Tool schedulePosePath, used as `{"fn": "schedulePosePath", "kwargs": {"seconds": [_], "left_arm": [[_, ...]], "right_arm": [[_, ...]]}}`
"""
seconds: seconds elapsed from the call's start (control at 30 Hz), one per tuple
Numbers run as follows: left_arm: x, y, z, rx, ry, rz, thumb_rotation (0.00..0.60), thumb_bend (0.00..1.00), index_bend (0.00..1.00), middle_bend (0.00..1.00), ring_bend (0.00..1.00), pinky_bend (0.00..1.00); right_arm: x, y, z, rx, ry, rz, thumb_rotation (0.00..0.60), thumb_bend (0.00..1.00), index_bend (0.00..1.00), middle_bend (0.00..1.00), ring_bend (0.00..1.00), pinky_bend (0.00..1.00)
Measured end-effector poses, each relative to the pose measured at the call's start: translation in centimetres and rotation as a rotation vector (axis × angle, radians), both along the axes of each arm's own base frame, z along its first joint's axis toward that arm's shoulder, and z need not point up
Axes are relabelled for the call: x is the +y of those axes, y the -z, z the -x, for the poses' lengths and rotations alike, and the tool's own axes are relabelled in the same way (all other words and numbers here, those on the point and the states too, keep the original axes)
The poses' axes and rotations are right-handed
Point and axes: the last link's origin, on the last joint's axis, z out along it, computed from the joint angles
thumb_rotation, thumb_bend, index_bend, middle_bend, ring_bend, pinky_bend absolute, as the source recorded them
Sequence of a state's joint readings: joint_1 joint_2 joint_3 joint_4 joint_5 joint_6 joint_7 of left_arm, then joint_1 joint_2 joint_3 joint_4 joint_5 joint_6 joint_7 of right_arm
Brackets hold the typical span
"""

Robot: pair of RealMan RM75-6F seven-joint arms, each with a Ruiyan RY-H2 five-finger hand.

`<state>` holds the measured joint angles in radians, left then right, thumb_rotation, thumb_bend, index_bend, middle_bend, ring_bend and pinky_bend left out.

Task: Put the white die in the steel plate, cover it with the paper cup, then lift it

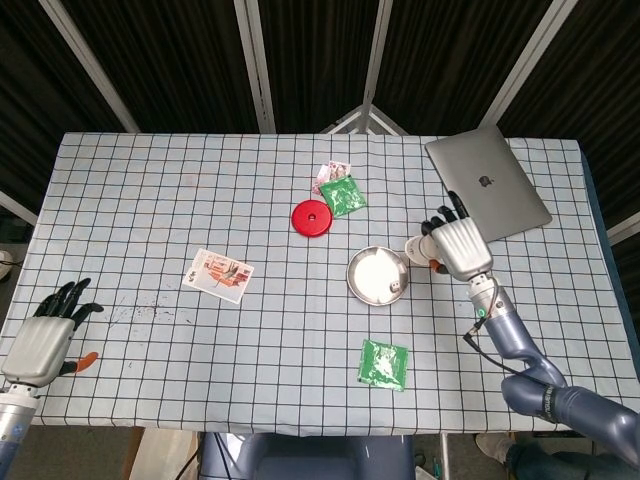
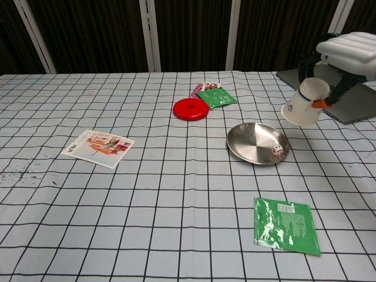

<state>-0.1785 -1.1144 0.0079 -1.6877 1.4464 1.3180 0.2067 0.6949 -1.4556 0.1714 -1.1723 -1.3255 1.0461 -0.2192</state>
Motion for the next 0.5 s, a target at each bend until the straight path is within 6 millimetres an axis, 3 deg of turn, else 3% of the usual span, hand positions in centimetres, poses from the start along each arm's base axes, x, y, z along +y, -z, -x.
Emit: {"fn": "schedulePosePath", "kwargs": {"seconds": [0.17, 0.33, 0.5], "left_arm": [[0.0, 0.1, 0.0, 0.003, -0.001, -0.001, 0.6, 0.28, 0.29, 0.0, 0.0, 0.13], [0.1, 0.2, 0.0, 0.007, -0.004, 0.004, 0.6, 0.27, 0.29, 0.0, 0.0, 0.13], [0.1, 0.1, 0.0, 0.007, -0.006, 0.0, 0.6, 0.28, 0.29, 0.0, 0.0, 0.13]], "right_arm": [[0.1, -0.5, 2.0, 0.027, 0.053, -0.022, 0.6, 0.41, 0.63, 0.49, 0.25, 0.01], [0.5, 0.0, 2.3, 0.035, 0.054, -0.056, 0.6, 0.41, 0.63, 0.49, 0.25, 0.01], [0.3, 0.6, 2.6, 0.051, 0.068, -0.071, 0.6, 0.19, 0.52, 0.45, 0.21, 0.0]]}}
